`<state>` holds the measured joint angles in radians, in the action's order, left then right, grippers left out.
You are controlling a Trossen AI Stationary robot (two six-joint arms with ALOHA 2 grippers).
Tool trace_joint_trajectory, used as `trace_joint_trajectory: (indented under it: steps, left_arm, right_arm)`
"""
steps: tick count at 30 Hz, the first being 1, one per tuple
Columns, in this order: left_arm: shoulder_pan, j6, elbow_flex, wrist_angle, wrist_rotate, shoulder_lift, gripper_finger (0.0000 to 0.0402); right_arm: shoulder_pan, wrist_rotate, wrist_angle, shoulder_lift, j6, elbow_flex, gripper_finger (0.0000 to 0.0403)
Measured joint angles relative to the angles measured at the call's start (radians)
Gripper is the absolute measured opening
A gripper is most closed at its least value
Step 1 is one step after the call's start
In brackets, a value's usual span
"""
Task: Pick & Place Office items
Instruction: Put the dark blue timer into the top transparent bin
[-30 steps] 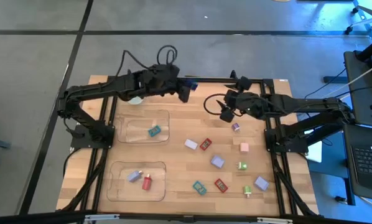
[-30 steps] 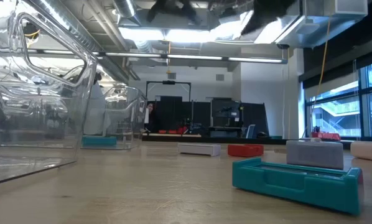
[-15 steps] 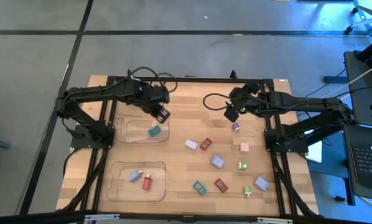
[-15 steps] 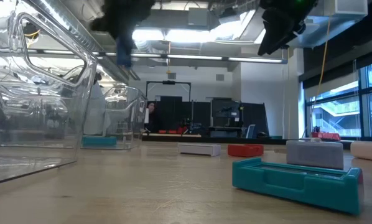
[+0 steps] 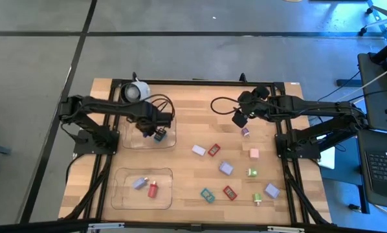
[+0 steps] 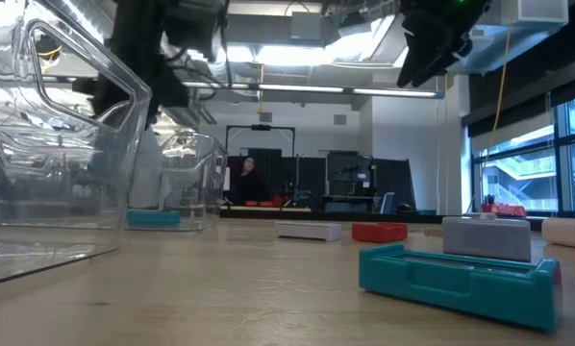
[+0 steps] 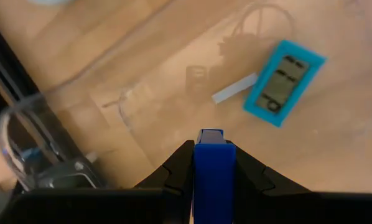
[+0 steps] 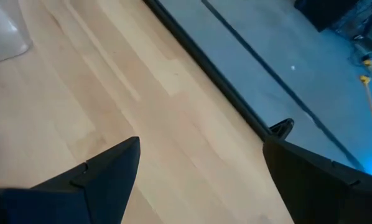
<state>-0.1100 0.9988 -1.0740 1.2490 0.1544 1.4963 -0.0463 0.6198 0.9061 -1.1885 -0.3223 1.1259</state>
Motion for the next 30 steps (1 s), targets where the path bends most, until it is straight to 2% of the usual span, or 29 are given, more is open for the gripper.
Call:
trace_joint_trajectory:
  steps: [4, 12, 26, 30]
  left_arm:
    - [0.015, 0.044, 0.055, -0.025, 0.005, 0.0, 0.0063]
    - [0.032, 0.099, 0.115, -0.072, 0.062, 0.0, 0.0063]
    - [0.037, 0.125, 0.119, -0.083, 0.131, 0.0, 0.0064]
    - [0.037, 0.123, 0.119, -0.143, 0.135, 0.0, 0.0064]
  right_arm:
    - [0.0, -0.035, 0.0, 0.0, -0.013, 0.0, 0.0343]
    - [0.0, -0.037, 0.0, 0.0, -0.04, 0.0, 0.0343]
    - [0.0, -0.06, 0.0, 0.0, -0.063, 0.0, 0.0343]
    - [0.0, -0.06, 0.0, 0.0, -0.062, 0.0, 0.0343]
